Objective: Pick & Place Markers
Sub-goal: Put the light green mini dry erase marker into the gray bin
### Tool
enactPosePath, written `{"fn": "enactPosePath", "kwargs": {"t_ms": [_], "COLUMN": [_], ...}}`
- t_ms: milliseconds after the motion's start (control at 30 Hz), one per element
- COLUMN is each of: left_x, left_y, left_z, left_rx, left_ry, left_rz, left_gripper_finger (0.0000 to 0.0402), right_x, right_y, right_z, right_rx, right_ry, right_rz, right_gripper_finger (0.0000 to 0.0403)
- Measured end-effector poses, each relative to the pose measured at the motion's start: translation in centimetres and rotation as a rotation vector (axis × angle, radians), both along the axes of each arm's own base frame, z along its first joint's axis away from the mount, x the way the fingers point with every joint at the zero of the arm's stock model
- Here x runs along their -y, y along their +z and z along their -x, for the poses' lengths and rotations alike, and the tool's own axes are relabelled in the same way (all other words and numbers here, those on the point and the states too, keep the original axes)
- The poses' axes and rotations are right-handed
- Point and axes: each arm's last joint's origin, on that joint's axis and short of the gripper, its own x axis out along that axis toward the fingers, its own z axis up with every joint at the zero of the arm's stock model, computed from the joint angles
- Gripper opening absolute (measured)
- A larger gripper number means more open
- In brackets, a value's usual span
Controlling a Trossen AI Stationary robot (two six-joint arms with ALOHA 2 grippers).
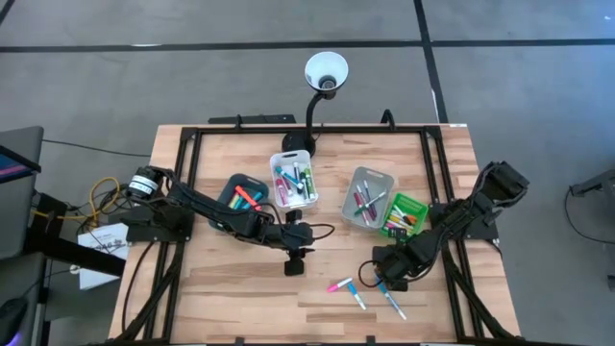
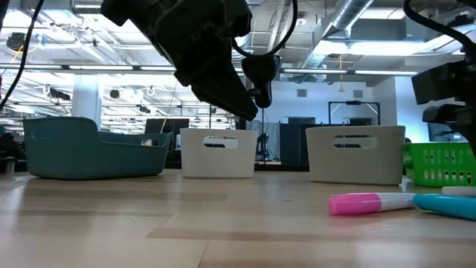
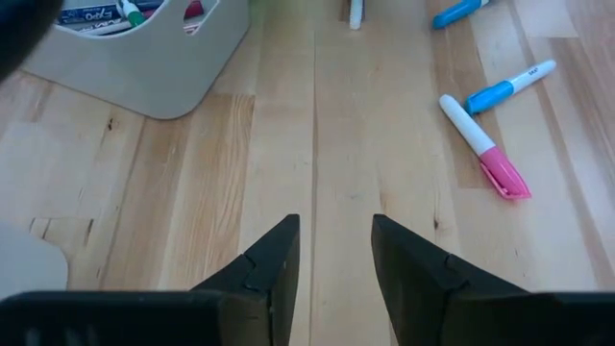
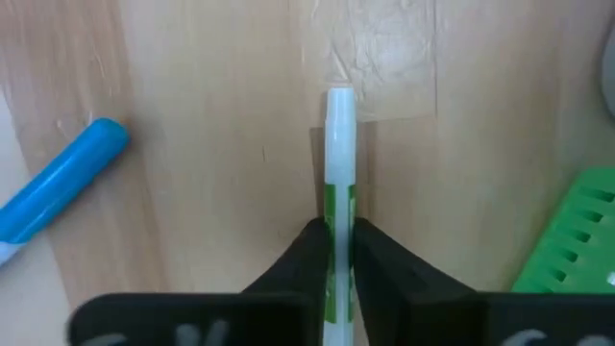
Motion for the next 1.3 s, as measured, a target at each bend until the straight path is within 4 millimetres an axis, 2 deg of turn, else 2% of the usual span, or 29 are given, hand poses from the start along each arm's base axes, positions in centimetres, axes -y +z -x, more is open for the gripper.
{"fn": "enactPosePath", "kwargs": {"t_ms": [67, 167, 333, 433, 533, 667, 733, 800, 933, 1133, 1300], "left_x": [0.0, 0.0, 0.0, 0.0, 0.0, 0.1, 0.1, 0.2, 0.1, -0.2, -0.2], "left_y": [0.0, 0.0, 0.1, 0.1, 0.2, 0.2, 0.2, 0.2, -0.7, -2.1, -2.1], "left_z": [0.0, 0.0, -0.1, -0.1, -0.2, -0.2, -0.2, -0.1, 0.4, 1.3, 1.3], "left_rx": [0.003, 0.006, 0.013, 0.017, 0.022, 0.024, 0.024, 0.026, 0.0, -0.027, -0.017], "left_ry": [0.0, 0.0, 0.0, 0.0, 0.0, -0.001, -0.001, -0.004, -0.009, -0.002, -0.002], "left_rz": [0.001, 0.002, 0.004, 0.005, 0.007, 0.008, 0.008, 0.008, 0.002, -0.002, 0.002], "left_gripper_finger": [0.0127, 0.0127, 0.0127, 0.0127, 0.0127, 0.0127, 0.0127, 0.0127, 0.0127, 0.0127, 0.0127], "right_x": [-0.1, -0.7, -1.9, -2.4, -2.2, -0.9, -0.6, -0.5, -1.3, -3.2, -3.8], "right_y": [0.2, 0.9, 3.3, 5.8, 8.0, 10.7, 11.2, 11.1, 9.3, 5.6, 1.8], "right_z": [-0.2, -1.0, -3.0, -4.7, -5.6, -6.6, -7.2, -7.8, -8.4, -8.7, -9.1], "right_rx": [0.01, 0.039, 0.132, 0.226, 0.259, 0.307, 0.31, 0.302, 0.249, 0.11, 0.007], "right_ry": [-0.024, -0.095, -0.124, -0.089, -0.049, -0.077, -0.056, -0.048, -0.022, 0.028, 0.032], "right_rz": [-0.01, -0.037, -0.085, -0.1, -0.008, 0.156, 0.118, 0.033, -0.092, -0.084, -0.028], "right_gripper_finger": [0.0016, 0.0018, 0.0052, 0.005, 0.0032, 0.0003, 0.0007, 0.0021, 0.0061, 0.0118, 0.0142]}}
